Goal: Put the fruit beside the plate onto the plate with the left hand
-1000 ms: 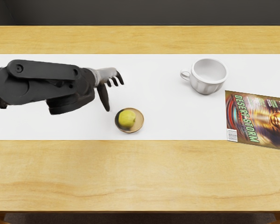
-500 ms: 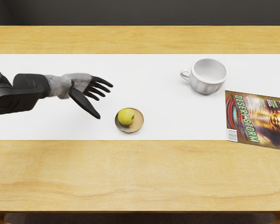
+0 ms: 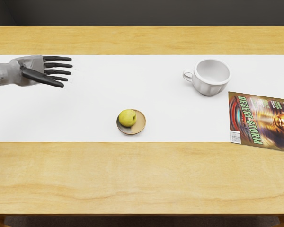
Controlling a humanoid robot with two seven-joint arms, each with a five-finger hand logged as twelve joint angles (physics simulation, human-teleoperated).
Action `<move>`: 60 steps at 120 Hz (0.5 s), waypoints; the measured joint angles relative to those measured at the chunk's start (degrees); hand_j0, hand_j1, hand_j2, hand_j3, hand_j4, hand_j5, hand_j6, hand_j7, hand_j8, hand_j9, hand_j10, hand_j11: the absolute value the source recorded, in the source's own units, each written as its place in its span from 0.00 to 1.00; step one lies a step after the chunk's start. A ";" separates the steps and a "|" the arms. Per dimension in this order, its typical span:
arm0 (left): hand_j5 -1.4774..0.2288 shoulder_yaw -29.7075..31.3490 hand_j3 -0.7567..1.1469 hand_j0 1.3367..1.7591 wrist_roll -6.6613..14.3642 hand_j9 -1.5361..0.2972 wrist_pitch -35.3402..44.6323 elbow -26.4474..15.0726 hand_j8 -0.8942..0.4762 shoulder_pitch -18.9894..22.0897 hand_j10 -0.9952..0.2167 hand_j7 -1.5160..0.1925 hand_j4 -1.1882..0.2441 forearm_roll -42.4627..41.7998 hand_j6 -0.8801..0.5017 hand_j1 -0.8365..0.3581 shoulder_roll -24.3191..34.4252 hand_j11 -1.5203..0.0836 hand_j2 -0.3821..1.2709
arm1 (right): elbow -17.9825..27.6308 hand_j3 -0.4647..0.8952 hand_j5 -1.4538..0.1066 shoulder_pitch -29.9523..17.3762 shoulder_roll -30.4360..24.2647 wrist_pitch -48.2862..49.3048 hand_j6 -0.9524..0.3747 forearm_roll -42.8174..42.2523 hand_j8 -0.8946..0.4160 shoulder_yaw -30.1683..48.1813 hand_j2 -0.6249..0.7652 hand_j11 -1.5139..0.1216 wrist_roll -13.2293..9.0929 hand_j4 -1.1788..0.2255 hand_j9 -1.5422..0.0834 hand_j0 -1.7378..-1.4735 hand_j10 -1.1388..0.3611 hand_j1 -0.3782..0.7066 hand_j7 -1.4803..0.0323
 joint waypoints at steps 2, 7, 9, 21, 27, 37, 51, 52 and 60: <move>0.67 -0.02 0.40 0.76 -0.01 0.66 -0.05 1.03 0.47 0.20 0.61 0.69 0.65 -0.21 0.45 0.74 0.02 0.74 0.26 | 0.00 0.34 0.90 0.00 0.00 0.00 0.69 0.00 0.66 0.00 0.44 0.90 0.00 0.81 0.92 0.30 0.74 0.07 0.95; 0.67 -0.06 0.40 0.76 -0.02 0.66 -0.14 3.57 0.47 0.55 0.61 0.70 0.65 -0.80 0.45 0.74 0.01 0.74 0.26 | 0.00 0.34 0.90 0.00 0.00 0.00 0.69 0.00 0.66 0.00 0.44 0.90 0.00 0.81 0.92 0.30 0.74 0.07 0.95; 0.67 -0.07 0.40 0.76 -0.02 0.66 -0.17 4.45 0.47 0.61 0.61 0.70 0.65 -0.99 0.45 0.74 0.02 0.74 0.26 | 0.00 0.34 0.90 0.00 0.00 0.00 0.69 0.00 0.66 0.00 0.44 0.90 0.00 0.81 0.92 0.30 0.74 0.07 0.95; 0.67 -0.11 0.40 0.76 -0.03 0.66 -0.27 8.17 0.47 1.15 0.61 0.70 0.65 -1.75 0.45 0.74 0.03 0.74 0.26 | 0.01 0.34 0.90 0.00 0.00 0.00 0.69 0.00 0.66 0.00 0.44 0.90 0.00 0.81 0.92 0.30 0.74 0.07 0.95; 0.67 -0.12 0.40 0.76 -0.04 0.66 -0.29 9.34 0.47 1.16 0.61 0.70 0.65 -1.95 0.45 0.74 0.03 0.74 0.26 | 0.00 0.34 0.90 0.01 0.00 0.00 0.69 0.00 0.66 0.00 0.44 0.90 0.00 0.81 0.92 0.30 0.74 0.07 0.95; 0.67 -0.13 0.40 0.76 -0.04 0.66 -0.31 10.39 0.47 1.42 0.61 0.70 0.65 -2.25 0.46 0.74 -0.09 0.74 0.26 | 0.01 0.34 0.90 0.00 0.00 0.00 0.69 0.00 0.66 0.00 0.44 0.90 0.00 0.81 0.92 0.30 0.74 0.07 0.95; 0.67 -0.14 0.40 0.76 -0.04 0.66 -0.32 10.41 0.47 1.42 0.61 0.70 0.65 -2.42 0.46 0.74 -0.31 0.74 0.26 | 0.01 0.34 0.90 0.00 0.00 0.00 0.69 0.00 0.66 0.00 0.44 0.90 0.00 0.81 0.92 0.30 0.74 0.07 0.95; 0.67 -0.14 0.40 0.76 -0.04 0.66 -0.32 10.35 0.47 1.42 0.61 0.70 0.65 -2.43 0.46 0.74 -0.32 0.74 0.26 | 0.01 0.34 0.90 0.00 0.00 0.00 0.69 0.00 0.66 0.00 0.44 0.90 0.00 0.81 0.92 0.30 0.74 0.07 0.95; 0.67 -0.12 0.40 0.76 -0.04 0.66 -0.32 9.64 0.47 1.42 0.61 0.70 0.65 -2.46 0.46 0.74 -0.33 0.74 0.26 | 0.00 0.34 0.90 0.00 0.00 0.00 0.69 0.00 0.66 0.00 0.44 0.90 0.00 0.81 0.92 0.30 0.74 0.07 0.95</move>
